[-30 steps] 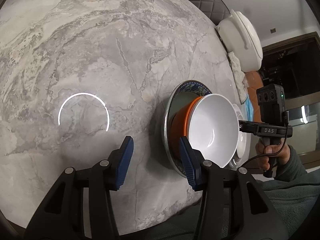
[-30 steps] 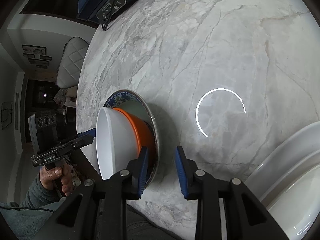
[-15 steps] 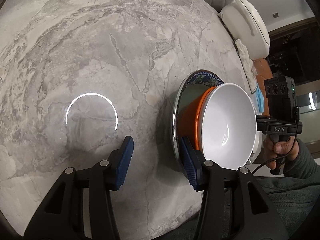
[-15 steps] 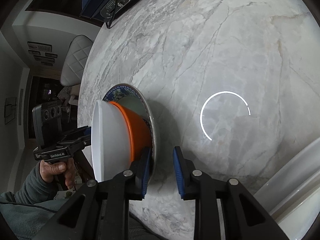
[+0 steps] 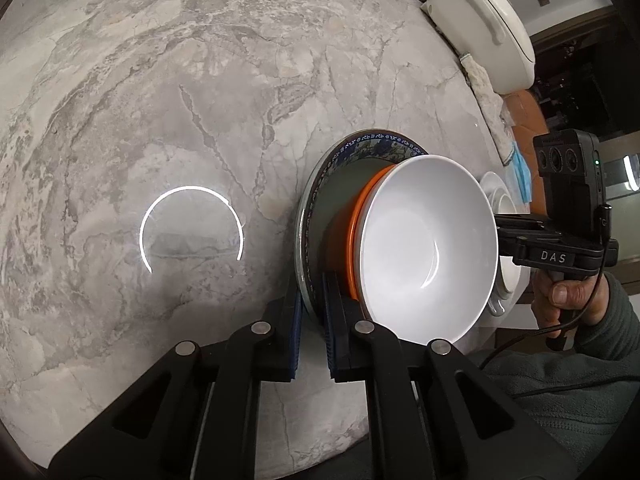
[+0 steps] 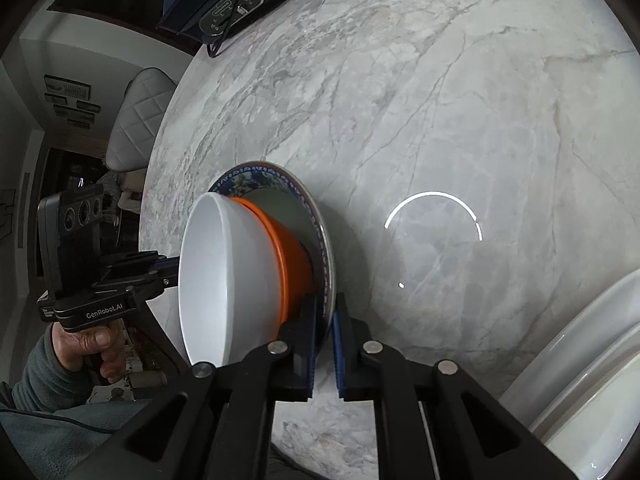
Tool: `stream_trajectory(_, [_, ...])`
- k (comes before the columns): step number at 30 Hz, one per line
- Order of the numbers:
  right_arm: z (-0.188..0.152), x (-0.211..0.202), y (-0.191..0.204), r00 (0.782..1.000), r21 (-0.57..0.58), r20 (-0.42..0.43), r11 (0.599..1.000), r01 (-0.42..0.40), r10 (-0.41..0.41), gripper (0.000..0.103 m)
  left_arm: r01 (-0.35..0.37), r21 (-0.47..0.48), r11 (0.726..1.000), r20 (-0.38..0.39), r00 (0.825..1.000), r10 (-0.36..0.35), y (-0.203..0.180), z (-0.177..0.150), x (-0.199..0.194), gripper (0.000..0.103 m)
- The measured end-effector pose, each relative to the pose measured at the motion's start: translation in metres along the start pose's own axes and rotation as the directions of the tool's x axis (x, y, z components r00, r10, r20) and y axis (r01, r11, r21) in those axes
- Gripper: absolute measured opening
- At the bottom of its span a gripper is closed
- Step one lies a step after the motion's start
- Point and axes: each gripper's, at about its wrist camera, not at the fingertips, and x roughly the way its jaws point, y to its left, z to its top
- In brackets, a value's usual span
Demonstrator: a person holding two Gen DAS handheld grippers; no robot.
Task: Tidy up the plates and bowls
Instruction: 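Lift the nested bowls with both grippers and lower them onto the white plates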
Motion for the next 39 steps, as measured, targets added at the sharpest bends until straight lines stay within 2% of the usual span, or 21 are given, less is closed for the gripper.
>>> stream_trajectory(12, [0.002,-0.002,0.004,0.999,0.021,0.017,0.999,0.034,-0.034,0.010,-0.006,-0.012,1.000,-0.006,1.000,0.006,-0.003,0.002,-0.005,0.008])
stream_trajectory(16, [0.002,-0.009,0.007,0.999,0.046,0.024,0.999,0.028,-0.029,0.010,-0.014,-0.029,0.999,-0.017,1.000,0.014,-0.006,0.001,-0.008,0.008])
stream_trajectory(21, [-0.002,-0.017,0.005,0.999,0.096,0.029,0.995,0.041,-0.044,0.010,0.008,-0.036,0.999,-0.039,0.999,-0.010,-0.015,0.001,-0.013,0.008])
stream_trajectory(32, [-0.024,-0.049,0.001,0.995,0.197,0.066,0.979,0.055,-0.069,0.010,0.039,0.017,0.999,-0.070,0.997,-0.037,-0.058,-0.003,-0.034,0.007])
stream_trajectory(39, [-0.047,-0.087,-0.006,0.991,0.255,0.094,0.965,0.064,-0.091,0.010,0.059,0.082,0.995,-0.088,0.995,-0.052,-0.107,-0.004,-0.042,0.007])
